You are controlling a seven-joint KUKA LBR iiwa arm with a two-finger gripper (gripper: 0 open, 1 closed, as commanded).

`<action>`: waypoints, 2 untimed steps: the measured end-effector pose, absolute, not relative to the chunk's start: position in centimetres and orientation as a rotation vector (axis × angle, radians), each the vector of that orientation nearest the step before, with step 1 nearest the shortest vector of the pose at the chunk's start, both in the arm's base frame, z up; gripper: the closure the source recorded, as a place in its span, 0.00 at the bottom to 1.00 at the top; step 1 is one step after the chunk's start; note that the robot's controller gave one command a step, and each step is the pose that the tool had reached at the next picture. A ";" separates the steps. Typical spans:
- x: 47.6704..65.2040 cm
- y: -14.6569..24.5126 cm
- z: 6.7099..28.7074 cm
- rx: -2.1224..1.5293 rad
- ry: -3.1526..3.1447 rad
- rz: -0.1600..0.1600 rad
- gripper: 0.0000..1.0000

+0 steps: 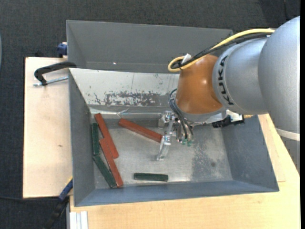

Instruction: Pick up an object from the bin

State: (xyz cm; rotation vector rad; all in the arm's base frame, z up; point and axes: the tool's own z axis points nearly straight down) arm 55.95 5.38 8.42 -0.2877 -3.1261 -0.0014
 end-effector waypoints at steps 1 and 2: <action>58.1 9.0 7.1 -0.226 -3.138 -0.004 1.00; 58.1 9.0 7.1 -0.227 -3.138 -0.004 1.00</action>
Offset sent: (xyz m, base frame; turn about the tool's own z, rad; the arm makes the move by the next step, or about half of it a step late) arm 0.0000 0.0000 0.0000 0.0000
